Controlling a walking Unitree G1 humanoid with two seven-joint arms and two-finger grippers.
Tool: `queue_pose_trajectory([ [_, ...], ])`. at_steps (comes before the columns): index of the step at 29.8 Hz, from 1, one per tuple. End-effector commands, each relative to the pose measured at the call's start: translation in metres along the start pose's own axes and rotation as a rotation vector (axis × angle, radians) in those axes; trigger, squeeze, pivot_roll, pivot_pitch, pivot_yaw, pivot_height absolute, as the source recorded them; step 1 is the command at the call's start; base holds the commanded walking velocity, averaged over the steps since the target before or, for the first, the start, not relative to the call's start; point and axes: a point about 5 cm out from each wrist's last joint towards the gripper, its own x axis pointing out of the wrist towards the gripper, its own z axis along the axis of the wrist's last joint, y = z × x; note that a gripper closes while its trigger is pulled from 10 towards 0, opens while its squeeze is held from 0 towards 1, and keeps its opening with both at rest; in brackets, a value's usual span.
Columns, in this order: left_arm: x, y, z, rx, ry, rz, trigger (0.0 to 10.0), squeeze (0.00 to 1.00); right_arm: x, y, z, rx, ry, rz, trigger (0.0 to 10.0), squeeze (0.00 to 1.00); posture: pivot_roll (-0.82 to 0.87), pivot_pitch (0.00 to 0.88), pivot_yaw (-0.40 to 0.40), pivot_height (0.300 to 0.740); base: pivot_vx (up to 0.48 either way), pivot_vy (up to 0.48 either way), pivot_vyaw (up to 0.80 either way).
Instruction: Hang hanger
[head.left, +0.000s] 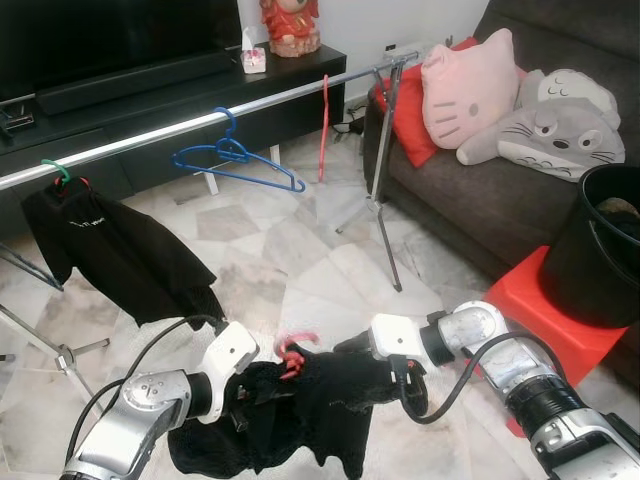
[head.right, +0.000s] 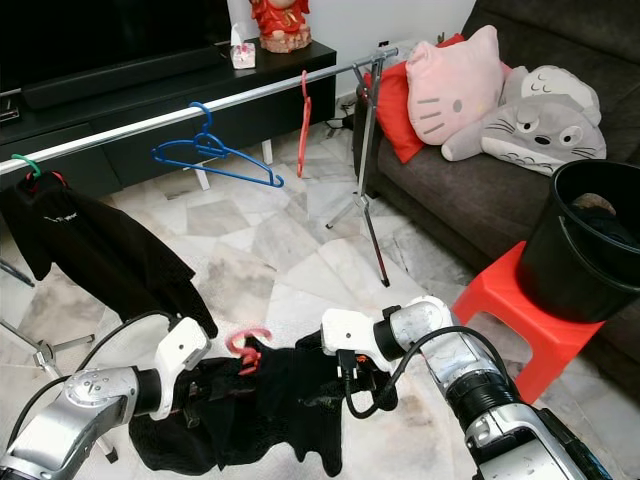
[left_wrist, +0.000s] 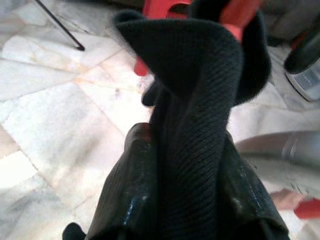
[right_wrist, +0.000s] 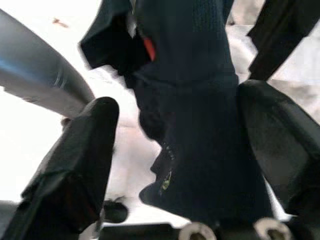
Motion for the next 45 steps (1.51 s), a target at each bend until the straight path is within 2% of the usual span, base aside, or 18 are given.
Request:
queue_pose_trajectory([
  [1,-0.007,0.01,0.005,0.026,-0.021,0.062,0.0,0.0,0.0,-0.001,0.0,-0.006,0.008,-0.002,10.0,1.0,-0.06,0.01,0.041,0.74,0.0,0.0,0.0],
  [2,-0.008,0.015,0.002,0.025,-0.025,0.122,0.0,0.0,0.001,-0.003,0.0,0.014,-0.015,-0.051,10.0,0.0,-0.06,0.008,0.041,0.74,0.0,0.0,0.0],
  [3,-0.01,0.024,-0.004,0.029,-0.032,0.246,0.0,0.0,0.002,-0.006,0.001,0.064,-0.074,-0.127,10.0,0.0,-0.05,0.006,0.04,0.74,0.0,0.0,0.0],
  [5,-0.012,0.029,-0.009,0.046,-0.028,0.335,0.0,0.0,0.002,-0.008,0.002,0.108,-0.128,-0.183,10.0,0.0,-0.05,0.006,0.042,0.74,0.0,0.0,0.0],
  [6,-0.012,0.034,-0.012,0.051,-0.011,0.392,1.9,0.0,0.002,-0.009,0.002,0.119,-0.147,-0.213,10.0,0.0,-0.05,0.007,0.043,0.74,0.0,0.0,0.0],
  [7,-0.013,0.041,-0.016,0.055,0.011,0.489,6.1,0.0,0.0,-0.015,0.0,0.155,-0.158,-0.312,10.0,0.0,-0.06,0.007,0.044,0.74,0.0,0.0,0.0],
  [8,-0.013,0.043,-0.017,0.055,0.014,0.511,6.1,0.0,0.0,-0.017,-0.001,0.167,-0.158,-0.341,10.0,0.0,-0.06,0.008,0.044,0.74,0.0,0.0,0.0],
  [9,-0.013,0.044,-0.018,0.047,0.012,0.532,9.1,0.0,-0.001,-0.02,-0.003,0.187,-0.162,-0.387,10.0,0.0,-0.06,0.009,0.045,0.74,0.0,0.0,0.0],
  [10,-0.012,0.047,-0.019,0.034,0.004,0.575,10.0,0.0,-0.002,-0.024,-0.007,0.26,-0.184,-0.479,10.0,0.0,-0.06,0.009,0.046,0.74,0.0,0.0,0.0],
  [16,-0.013,0.053,-0.022,-0.001,-0.048,0.695,10.0,0.0,0.006,-0.02,-0.022,0.414,-0.229,-0.598,10.0,0.0,-0.06,0.015,0.047,0.74,0.0,0.0,0.0],
  [22,-0.018,0.057,-0.023,-0.036,-0.122,0.834,10.0,0.0,0.011,-0.01,-0.056,0.615,-0.109,-0.853,10.0,0.0,-0.06,0.014,0.044,0.74,0.0,0.0,0.0],
  [24,-0.02,0.056,-0.025,-0.058,-0.164,0.874,10.0,0.0,0.015,0.002,-0.072,0.745,-0.072,-0.933,10.0,0.0,-0.06,0.012,0.043,0.74,0.0,0.0,0.0],
  [30,-0.031,0.048,-0.037,-0.099,-0.21,0.929,10.0,0.0,0.03,0.038,-0.102,0.953,0.018,-1.043,10.0,0.0,-0.06,0.001,0.04,0.74,0.0,0.0,0.0],
  [34,-0.036,0.046,-0.042,-0.116,-0.217,0.95,10.0,0.0,0.034,0.048,-0.11,1.004,0.057,-1.072,10.0,0.0,-0.05,0.0,0.038,0.74,0.0,0.0,0.0],
  [37,-0.045,0.043,-0.05,-0.119,-0.222,0.971,10.0,0.0,0.038,0.066,-0.122,1.113,0.102,-1.111,10.0,0.0,-0.06,0.0,0.036,0.74,0.0,0.0,0.0],
  [40,-0.045,0.042,-0.05,-0.118,-0.225,0.973,10.0,0.0,0.038,0.066,-0.122,1.114,0.105,-1.116,10.0,0.0,-0.06,0.0,0.036,0.74,0.0,0.0,0.0],
  [43,-0.057,0.031,-0.063,-0.15,-0.218,1.017,10.0,0.0,0.044,0.099,-0.139,1.204,0.224,-1.122,10.0,0.0,-0.06,0.0,0.031,0.74,0.0,0.0,0.0],
  [45,-0.058,0.03,-0.064,-0.158,-0.224,1.026,10.0,0.0,0.047,0.104,-0.14,1.199,0.243,-1.105,10.0,0.0,-0.06,0.0,0.033,0.74,0.0,0.0,0.0],
])
